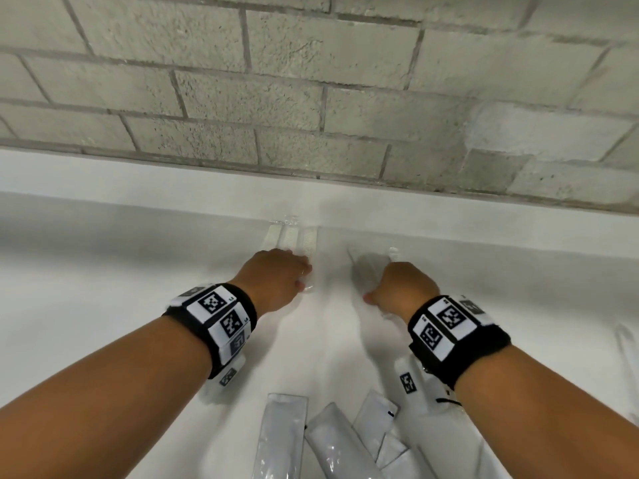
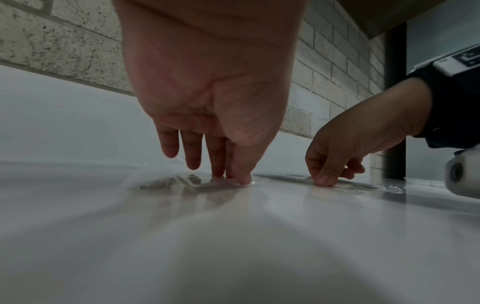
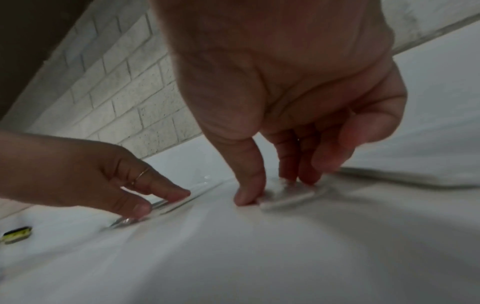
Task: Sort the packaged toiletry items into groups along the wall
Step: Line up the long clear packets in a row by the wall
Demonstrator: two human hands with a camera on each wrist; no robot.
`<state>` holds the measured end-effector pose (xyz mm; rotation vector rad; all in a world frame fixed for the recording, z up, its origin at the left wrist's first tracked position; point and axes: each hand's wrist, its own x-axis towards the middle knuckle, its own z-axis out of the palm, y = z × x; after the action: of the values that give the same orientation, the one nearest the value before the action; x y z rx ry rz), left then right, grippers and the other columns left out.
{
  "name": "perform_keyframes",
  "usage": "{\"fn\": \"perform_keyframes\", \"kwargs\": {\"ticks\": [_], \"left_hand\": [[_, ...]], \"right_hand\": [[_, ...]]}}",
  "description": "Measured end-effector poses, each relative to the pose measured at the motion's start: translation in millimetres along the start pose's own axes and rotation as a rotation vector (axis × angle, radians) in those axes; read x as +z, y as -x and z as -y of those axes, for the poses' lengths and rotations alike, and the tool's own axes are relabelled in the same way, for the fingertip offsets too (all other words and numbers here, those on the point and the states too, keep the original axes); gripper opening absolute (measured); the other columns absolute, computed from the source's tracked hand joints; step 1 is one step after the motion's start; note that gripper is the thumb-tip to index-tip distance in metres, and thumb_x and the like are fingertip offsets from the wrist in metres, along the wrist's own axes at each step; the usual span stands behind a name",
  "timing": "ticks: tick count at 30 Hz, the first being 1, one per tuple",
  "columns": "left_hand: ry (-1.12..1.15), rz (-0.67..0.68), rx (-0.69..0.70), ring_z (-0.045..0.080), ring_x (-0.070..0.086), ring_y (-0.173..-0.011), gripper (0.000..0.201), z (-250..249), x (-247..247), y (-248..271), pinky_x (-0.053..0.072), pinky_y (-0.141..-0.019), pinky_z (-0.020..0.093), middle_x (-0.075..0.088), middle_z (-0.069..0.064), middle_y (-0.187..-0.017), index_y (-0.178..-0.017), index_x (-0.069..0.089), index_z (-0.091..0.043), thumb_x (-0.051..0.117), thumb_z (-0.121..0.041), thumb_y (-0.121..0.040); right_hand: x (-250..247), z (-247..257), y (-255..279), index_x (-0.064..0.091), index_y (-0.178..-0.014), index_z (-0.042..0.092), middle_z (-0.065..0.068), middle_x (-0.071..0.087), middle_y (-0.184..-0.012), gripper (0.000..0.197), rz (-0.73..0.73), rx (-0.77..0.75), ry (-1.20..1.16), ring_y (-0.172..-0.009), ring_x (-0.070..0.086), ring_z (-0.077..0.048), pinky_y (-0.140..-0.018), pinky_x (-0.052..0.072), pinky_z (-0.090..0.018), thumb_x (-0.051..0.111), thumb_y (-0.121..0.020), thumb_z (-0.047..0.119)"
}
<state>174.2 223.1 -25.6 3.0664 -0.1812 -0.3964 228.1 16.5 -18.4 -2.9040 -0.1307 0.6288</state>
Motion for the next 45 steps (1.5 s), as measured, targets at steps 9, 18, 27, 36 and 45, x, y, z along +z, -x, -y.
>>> {"fn": "perform_keyframes", "kwargs": {"ticks": [9,18,27,36,45], "left_hand": [[0.078,0.023,0.007,0.021,0.038,-0.136,0.042,1,0,4,0.036,-0.108,0.037,0.039,-0.006,-0.15,-0.14,0.044,-0.024,0.037,-0.026,-0.099],[0.133,0.001,0.006,0.02,0.021,-0.145,0.043,1,-2,2,0.027,-0.114,0.036,0.033,-0.008,-0.154,-0.142,0.041,-0.026,0.04,-0.03,-0.099],[0.166,0.002,-0.027,0.017,0.025,-0.144,0.047,-2,-4,0,0.024,-0.114,0.031,0.03,-0.009,-0.155,-0.142,0.041,-0.032,0.048,-0.038,-0.096],[0.237,0.009,-0.081,0.018,0.038,-0.137,0.049,1,-5,-1,0.031,-0.111,0.032,0.042,-0.006,-0.149,-0.138,0.047,-0.033,0.059,-0.037,-0.09],[0.144,-0.048,0.069,0.02,0.006,-0.149,0.052,-9,-7,0,-0.002,-0.12,0.038,0.025,-0.008,-0.158,-0.146,0.035,-0.03,0.046,-0.043,-0.096]], "right_hand": [[-10,14,-7,0.051,-0.107,0.003,-0.014,0.063,-0.094,0.031,0.054,0.003,-0.267,-0.087,0.067,-0.032,-0.059,0.053,-0.03,0.064,-0.079,0.003],[-9,22,-9,0.057,-0.125,0.027,-0.002,0.053,-0.13,0.035,-0.164,-0.254,-0.175,-0.118,0.055,-0.024,-0.097,0.045,-0.035,0.056,-0.089,0.026],[0,33,-18,0.042,-0.139,0.038,0.005,0.049,-0.144,0.064,-0.008,-0.291,0.239,-0.133,0.044,-0.023,-0.11,0.031,-0.044,0.061,-0.08,0.051],[8,49,-22,0.041,-0.142,0.035,0.003,0.049,-0.143,0.073,0.027,-0.276,0.154,-0.13,0.047,-0.024,-0.105,0.041,-0.043,0.068,-0.076,0.05],[-30,-14,-15,0.059,-0.125,0.011,-0.012,0.058,-0.131,0.05,-0.151,-0.058,-0.073,-0.119,0.055,-0.029,-0.095,0.042,-0.032,0.065,-0.084,0.038]]}}
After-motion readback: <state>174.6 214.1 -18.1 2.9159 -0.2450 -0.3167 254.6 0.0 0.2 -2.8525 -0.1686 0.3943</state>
